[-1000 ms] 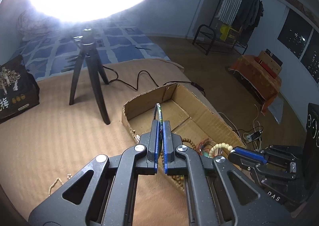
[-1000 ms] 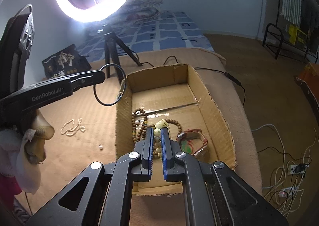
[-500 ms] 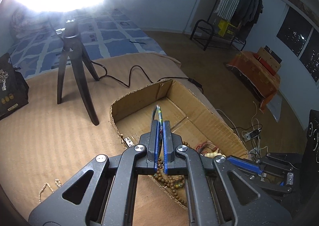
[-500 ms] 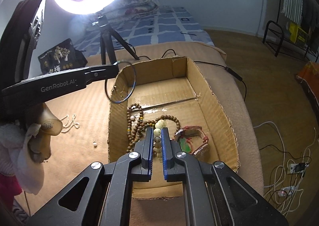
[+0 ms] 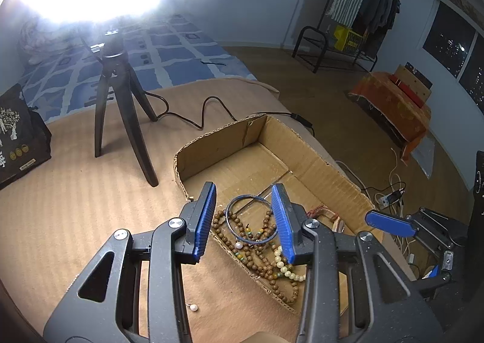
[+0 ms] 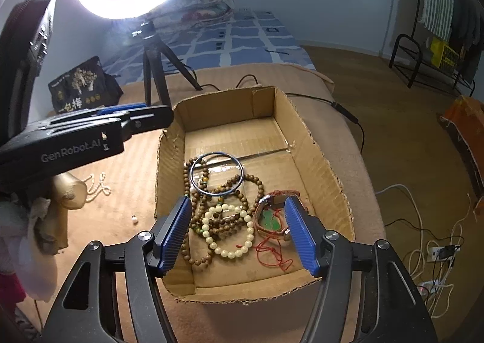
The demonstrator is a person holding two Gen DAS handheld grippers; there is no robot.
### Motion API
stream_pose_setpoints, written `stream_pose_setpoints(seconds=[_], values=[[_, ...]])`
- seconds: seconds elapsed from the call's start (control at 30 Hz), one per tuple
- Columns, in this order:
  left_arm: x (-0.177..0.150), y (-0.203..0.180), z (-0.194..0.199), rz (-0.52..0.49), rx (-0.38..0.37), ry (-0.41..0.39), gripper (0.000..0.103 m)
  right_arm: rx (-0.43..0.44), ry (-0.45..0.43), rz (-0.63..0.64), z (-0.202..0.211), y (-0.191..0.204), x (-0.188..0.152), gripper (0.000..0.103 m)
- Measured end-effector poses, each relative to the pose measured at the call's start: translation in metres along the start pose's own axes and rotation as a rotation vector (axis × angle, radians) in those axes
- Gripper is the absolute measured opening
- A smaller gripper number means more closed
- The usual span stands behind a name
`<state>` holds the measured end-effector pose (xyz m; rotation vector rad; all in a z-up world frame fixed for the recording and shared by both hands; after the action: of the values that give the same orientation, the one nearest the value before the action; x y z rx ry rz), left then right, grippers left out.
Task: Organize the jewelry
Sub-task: 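Open both grippers to drop the bangle and bracelet into the box, then move the left gripper to the pearl necklace while the right gripper reaches the loose pearl earring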
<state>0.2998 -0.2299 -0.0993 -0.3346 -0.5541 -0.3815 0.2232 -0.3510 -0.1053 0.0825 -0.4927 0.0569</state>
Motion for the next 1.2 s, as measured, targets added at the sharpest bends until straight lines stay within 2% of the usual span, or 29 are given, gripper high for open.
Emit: stream_pose_setpoints(seconds=[0.67,1.2], values=[[-0.012,0.011,0.029,0.015,0.025,-0.008,0.038,-0.039,-0.015,0.006,0.015,0.015,-0.002,0.065],[-0.031,0.026,0.074,-0.004,0.066,-0.04,0.039,-0.013,-0.076,0.041,0.042,0.045,-0.007,0.066]])
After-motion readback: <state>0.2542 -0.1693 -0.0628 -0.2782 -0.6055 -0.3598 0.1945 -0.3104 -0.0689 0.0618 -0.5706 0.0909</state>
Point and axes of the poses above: each gripper's, at about its wrist camera, not at the fingertips, and z roughly against the way its jaws point, y to its left, x to its top, the point moved 1 cm from there along -z, roughly the way its jaws point, and after that the axes turned 8 degrees about y, right-handed, at the moved point
